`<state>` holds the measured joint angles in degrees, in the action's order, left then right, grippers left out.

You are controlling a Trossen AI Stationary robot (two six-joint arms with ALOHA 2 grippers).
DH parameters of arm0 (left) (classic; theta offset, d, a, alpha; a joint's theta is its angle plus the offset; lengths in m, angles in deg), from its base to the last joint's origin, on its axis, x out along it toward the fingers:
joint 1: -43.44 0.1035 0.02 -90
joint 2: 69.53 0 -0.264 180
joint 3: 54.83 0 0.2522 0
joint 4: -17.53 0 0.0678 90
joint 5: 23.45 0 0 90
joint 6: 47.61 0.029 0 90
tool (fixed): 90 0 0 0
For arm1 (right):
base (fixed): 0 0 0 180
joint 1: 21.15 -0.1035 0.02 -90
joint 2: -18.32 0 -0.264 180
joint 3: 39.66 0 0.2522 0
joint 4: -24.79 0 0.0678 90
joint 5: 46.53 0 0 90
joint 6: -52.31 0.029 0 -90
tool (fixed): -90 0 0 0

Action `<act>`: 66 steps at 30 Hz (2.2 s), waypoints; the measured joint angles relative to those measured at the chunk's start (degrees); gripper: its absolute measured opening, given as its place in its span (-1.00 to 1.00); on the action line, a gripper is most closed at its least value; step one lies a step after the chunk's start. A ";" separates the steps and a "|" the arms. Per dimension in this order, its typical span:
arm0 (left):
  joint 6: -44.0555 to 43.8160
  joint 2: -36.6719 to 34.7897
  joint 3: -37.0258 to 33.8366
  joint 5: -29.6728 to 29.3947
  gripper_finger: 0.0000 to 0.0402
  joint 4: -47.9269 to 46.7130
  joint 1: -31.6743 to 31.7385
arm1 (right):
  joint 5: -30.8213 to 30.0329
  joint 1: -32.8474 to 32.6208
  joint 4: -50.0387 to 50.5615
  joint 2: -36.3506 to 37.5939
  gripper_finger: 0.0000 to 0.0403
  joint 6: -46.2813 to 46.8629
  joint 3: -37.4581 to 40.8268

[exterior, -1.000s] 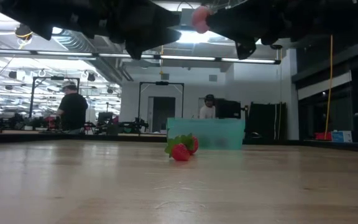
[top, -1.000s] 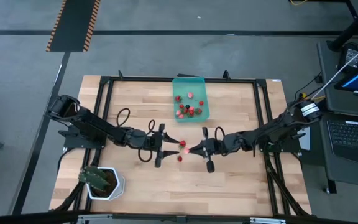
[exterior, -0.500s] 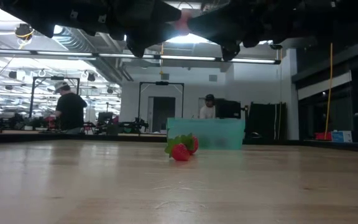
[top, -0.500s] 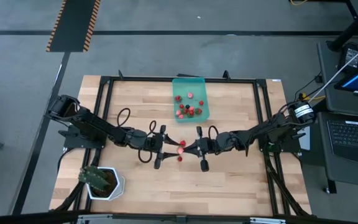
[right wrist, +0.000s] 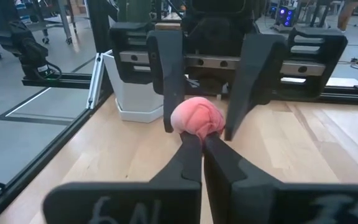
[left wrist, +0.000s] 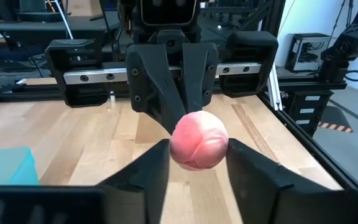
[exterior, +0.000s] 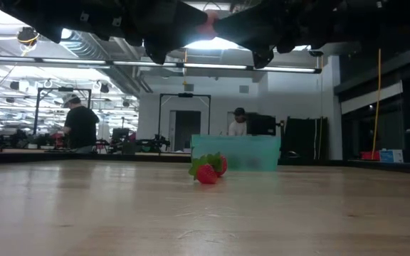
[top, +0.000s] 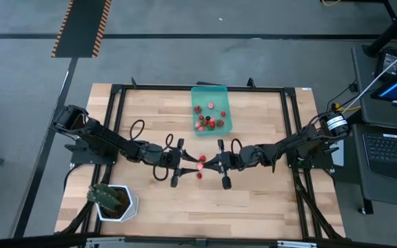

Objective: Pick and placing Produce into tupperware
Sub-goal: Put the pink peach into the blue bin

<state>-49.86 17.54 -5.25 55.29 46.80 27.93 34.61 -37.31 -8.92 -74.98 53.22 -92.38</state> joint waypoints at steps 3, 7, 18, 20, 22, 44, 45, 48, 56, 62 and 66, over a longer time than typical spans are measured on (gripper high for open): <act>0.35 0.00 -0.02 0.05 -0.47 -0.04 0.00 | 0.04 0.00 -0.13 0.00 -0.98 0.00 0.00; 0.39 -0.02 -0.02 2.76 -0.81 -0.55 0.80 | 0.13 -0.02 -0.12 0.00 -0.98 0.00 0.06; 1.16 -0.04 -0.02 5.33 -0.87 -0.68 1.62 | 0.19 -0.04 -0.15 0.00 -0.82 0.13 0.07; 1.35 -0.04 -0.02 5.22 -0.87 -0.81 1.64 | 0.19 -0.05 -0.15 0.00 -0.70 0.08 0.09; 1.41 -0.04 -0.02 5.19 -0.87 -0.87 1.62 | 0.11 -0.23 -0.18 0.00 -0.56 0.10 0.09; 3.01 -0.13 -0.09 5.03 -0.87 -5.31 9.39 | -0.02 -0.93 24.57 12.10 -0.02 10.84 0.02; 3.00 -0.13 -0.09 5.13 -0.87 -5.36 10.21 | -0.04 -1.29 25.20 13.11 -0.02 10.75 0.02; 3.00 -0.15 -0.09 5.78 -0.87 -5.92 12.64 | 0.18 -2.71 26.12 15.51 -0.02 8.91 0.02; 3.96 -0.17 -0.09 6.05 -0.87 -6.69 19.49 | 0.02 -5.37 30.34 20.67 -0.02 4.41 0.02; 3.96 0.07 0.68 3.15 -0.87 -7.88 23.73 | -0.20 -5.33 31.34 21.14 -0.02 1.52 0.04; 5.39 2.35 7.04 4.18 -0.87 -16.93 25.44 | -0.67 -4.69 32.38 21.12 -0.02 1.55 0.04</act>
<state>-44.46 19.89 1.78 59.48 29.86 53.37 33.94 -42.01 23.46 -53.86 54.77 -92.34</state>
